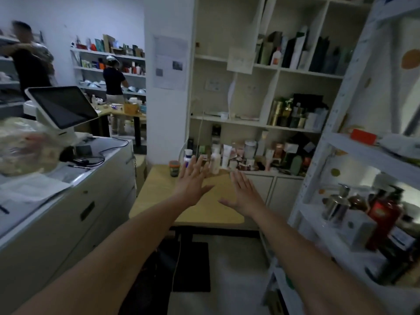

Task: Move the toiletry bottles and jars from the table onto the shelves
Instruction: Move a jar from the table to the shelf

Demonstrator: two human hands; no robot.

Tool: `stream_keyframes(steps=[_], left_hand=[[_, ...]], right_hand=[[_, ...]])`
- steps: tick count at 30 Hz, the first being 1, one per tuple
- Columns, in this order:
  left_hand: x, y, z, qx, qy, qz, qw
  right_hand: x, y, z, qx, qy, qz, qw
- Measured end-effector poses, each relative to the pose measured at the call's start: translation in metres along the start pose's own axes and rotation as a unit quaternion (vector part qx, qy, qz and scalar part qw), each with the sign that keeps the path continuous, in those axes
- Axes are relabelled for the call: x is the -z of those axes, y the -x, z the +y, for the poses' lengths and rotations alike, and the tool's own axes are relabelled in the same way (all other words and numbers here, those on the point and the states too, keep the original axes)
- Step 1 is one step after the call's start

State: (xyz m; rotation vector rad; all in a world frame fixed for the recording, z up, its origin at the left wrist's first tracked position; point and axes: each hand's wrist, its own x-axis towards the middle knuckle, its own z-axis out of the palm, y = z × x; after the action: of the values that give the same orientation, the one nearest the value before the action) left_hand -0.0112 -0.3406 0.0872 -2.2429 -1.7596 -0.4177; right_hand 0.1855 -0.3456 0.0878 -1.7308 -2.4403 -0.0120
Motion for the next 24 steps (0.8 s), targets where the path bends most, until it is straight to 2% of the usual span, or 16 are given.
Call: stream_keyframes(steps=[10, 24], left_hand=[[-0.036, -0.094, -0.159, 0.037, 0.012, -0.017, 0.999], [-0.128, -0.203, -0.247, 0.051, -0.002, -0.048, 0.998]], right_hand=[[-0.023, -0.171, -0.078, 0.012, -0.002, 0.019, 1.0], [-0.073, -0.343, -0.067, 0.026, -0.005, -0.009, 1.0]])
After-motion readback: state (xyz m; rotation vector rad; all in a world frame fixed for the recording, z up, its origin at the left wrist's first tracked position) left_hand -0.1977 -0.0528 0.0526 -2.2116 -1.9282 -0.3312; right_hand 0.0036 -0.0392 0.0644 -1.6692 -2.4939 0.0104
